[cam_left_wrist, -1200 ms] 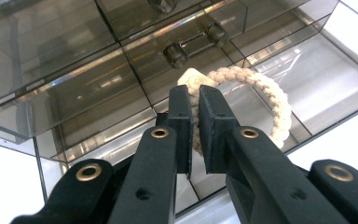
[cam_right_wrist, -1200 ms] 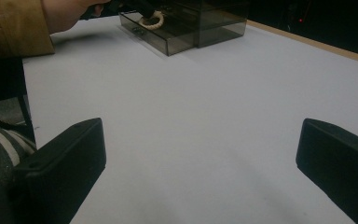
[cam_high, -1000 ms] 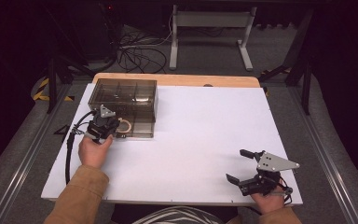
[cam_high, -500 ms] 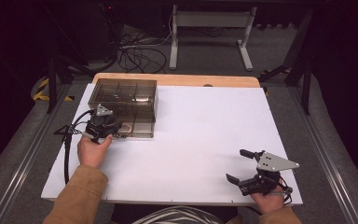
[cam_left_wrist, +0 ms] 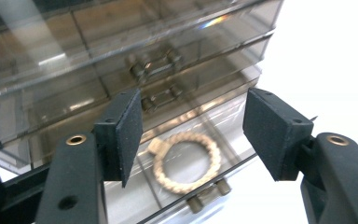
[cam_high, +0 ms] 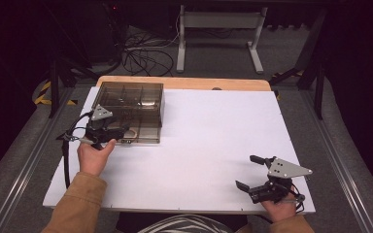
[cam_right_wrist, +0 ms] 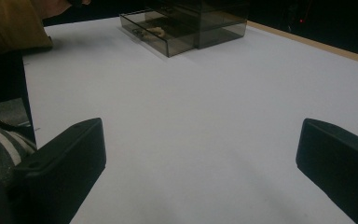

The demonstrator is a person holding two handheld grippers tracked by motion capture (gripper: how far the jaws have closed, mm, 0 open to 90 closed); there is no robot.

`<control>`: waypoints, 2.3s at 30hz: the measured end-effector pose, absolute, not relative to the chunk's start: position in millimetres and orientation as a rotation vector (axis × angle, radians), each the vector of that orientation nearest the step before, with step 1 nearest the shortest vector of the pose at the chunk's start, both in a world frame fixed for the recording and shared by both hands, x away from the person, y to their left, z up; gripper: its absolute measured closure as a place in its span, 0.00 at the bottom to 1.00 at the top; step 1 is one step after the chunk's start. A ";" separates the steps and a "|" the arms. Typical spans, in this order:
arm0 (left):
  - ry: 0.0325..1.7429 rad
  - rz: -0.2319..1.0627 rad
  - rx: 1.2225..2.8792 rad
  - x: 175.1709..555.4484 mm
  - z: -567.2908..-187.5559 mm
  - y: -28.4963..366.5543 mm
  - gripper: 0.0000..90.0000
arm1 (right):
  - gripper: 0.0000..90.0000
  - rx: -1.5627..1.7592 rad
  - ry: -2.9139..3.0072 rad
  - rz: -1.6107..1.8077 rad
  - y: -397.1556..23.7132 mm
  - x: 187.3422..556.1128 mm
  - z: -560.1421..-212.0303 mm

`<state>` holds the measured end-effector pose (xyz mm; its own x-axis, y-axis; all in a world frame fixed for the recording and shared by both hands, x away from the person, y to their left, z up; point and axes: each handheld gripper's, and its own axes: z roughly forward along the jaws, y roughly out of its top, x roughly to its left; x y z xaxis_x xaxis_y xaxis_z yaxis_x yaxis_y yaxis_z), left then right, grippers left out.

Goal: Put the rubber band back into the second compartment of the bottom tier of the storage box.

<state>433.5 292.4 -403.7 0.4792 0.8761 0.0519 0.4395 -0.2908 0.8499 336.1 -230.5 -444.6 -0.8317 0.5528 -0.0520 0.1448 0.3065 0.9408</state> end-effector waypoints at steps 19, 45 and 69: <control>1.035 0.623 1.871 418.9 -384.9 288.8 0.37 | 0.02 0.620 2.214 1.535 -230.0 336.1 -444.3; 0.762 0.538 1.795 361.3 -375.1 285.7 0.09 | 0.02 0.614 2.212 1.536 -230.4 335.2 -443.8; 0.712 0.611 1.830 331.1 -428.3 288.8 0.08 | 0.02 0.603 2.214 1.552 -231.2 335.5 -444.2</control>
